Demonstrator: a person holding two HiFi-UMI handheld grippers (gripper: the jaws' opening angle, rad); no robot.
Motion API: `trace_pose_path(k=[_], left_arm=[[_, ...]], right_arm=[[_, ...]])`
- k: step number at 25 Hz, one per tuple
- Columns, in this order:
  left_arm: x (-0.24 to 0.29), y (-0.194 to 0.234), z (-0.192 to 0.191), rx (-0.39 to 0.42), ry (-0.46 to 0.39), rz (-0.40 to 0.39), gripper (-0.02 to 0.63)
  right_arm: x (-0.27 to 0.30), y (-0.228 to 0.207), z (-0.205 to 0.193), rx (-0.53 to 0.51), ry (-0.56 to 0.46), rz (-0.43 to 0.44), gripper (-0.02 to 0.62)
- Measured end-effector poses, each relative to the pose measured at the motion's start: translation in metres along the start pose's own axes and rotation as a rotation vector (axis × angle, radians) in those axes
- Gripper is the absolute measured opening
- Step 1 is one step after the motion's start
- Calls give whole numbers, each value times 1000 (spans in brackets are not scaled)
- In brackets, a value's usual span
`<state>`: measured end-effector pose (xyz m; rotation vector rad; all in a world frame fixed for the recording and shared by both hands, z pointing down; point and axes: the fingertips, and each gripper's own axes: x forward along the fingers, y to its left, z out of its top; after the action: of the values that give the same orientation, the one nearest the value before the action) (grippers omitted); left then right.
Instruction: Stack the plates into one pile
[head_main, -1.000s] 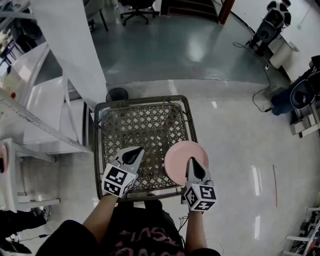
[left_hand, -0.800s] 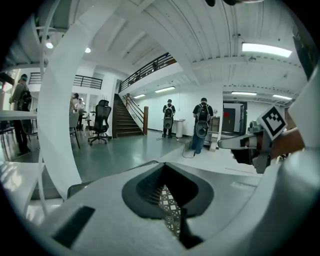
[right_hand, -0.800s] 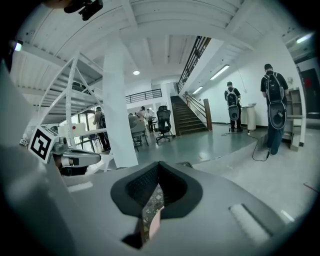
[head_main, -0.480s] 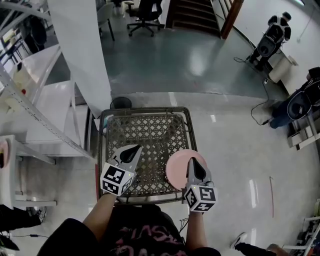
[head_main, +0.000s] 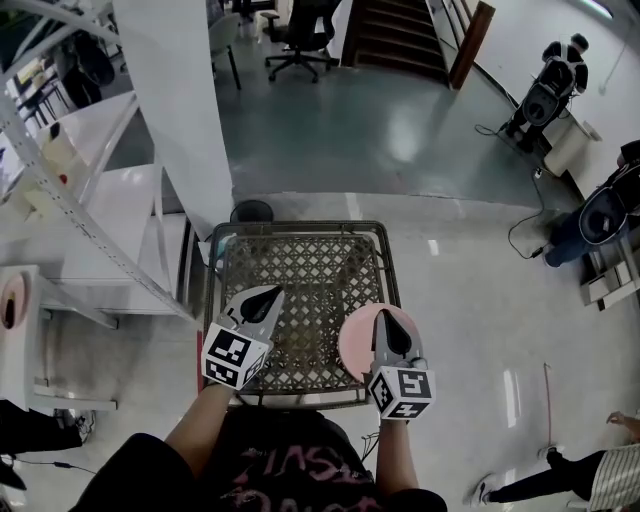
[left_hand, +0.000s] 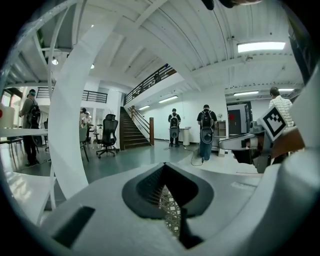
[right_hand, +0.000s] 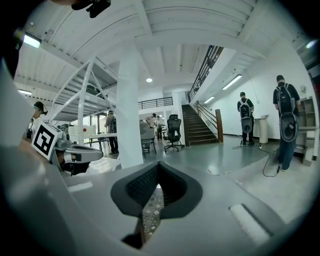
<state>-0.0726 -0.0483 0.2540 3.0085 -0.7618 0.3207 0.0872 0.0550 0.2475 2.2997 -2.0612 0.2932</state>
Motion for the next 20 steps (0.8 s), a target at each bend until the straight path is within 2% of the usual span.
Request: trace_pose_path(k=[20], left_arm=[[-8,14,9,11,-21,62,0]], right_arm=[[8,7,6,-16,-9,44,11]])
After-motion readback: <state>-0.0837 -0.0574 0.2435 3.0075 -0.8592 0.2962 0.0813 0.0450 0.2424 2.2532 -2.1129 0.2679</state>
